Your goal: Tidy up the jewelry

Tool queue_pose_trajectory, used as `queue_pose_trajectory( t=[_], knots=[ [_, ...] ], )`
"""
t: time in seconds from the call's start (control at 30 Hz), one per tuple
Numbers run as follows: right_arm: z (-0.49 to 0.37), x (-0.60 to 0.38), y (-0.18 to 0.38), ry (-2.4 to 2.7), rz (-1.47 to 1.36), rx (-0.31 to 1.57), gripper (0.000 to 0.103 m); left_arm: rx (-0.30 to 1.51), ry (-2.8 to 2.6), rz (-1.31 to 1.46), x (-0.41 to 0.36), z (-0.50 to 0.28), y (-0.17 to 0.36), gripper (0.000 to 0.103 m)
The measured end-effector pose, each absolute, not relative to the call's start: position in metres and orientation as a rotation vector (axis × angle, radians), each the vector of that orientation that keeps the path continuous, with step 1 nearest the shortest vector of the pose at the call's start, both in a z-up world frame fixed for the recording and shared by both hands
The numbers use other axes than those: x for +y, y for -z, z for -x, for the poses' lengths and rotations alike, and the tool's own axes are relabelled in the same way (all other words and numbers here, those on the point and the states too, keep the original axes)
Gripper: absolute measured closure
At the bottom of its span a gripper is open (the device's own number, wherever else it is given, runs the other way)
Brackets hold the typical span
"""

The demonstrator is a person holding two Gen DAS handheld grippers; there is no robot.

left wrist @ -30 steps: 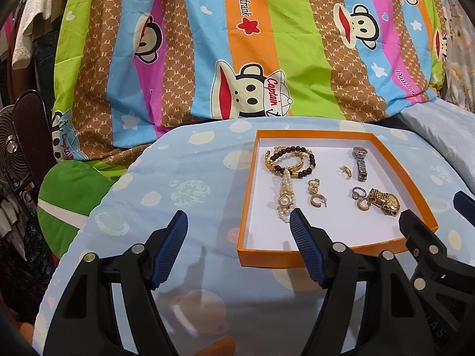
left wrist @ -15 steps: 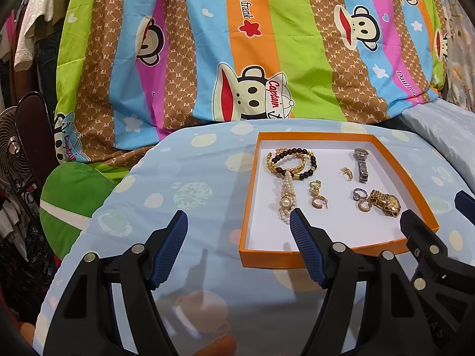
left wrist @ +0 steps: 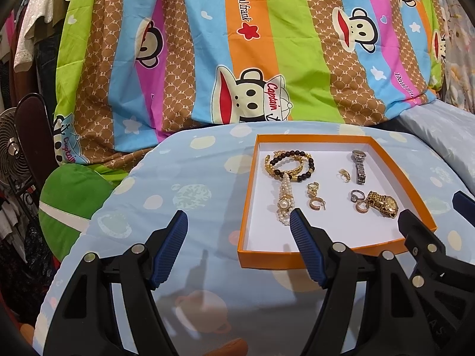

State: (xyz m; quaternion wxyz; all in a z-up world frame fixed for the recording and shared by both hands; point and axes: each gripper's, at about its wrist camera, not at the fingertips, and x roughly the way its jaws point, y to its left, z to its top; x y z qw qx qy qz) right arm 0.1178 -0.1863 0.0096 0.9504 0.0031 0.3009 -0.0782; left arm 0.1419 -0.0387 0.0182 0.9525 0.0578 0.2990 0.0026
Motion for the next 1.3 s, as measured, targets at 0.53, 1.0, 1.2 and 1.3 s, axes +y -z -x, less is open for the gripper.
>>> queue_pose_trajectory(
  t=[0.53, 1.0, 1.2, 1.3],
  knots=[
    [-0.1176, -0.1865, -0.0095, 0.159, -0.006, 0.612, 0.020, 0.605, -0.009, -0.121, -0.0408, -0.1405, -0.0179, 0.034],
    [-0.1178, -0.1860, -0.0092, 0.159, -0.005, 0.612, 0.020, 0.601, -0.007, -0.116, -0.0411, -0.1402, -0.0181, 0.034],
    [-0.1176, -0.1874, -0.0099, 0.163, -0.002, 0.612, 0.020, 0.601, -0.011, -0.119, -0.0401, -0.1397, -0.0186, 0.034],
    [-0.1164, -0.1892, -0.0110, 0.166, 0.001, 0.611, 0.020, 0.600, -0.011, -0.120, -0.0401, -0.1395, -0.0187, 0.034]
  ],
)
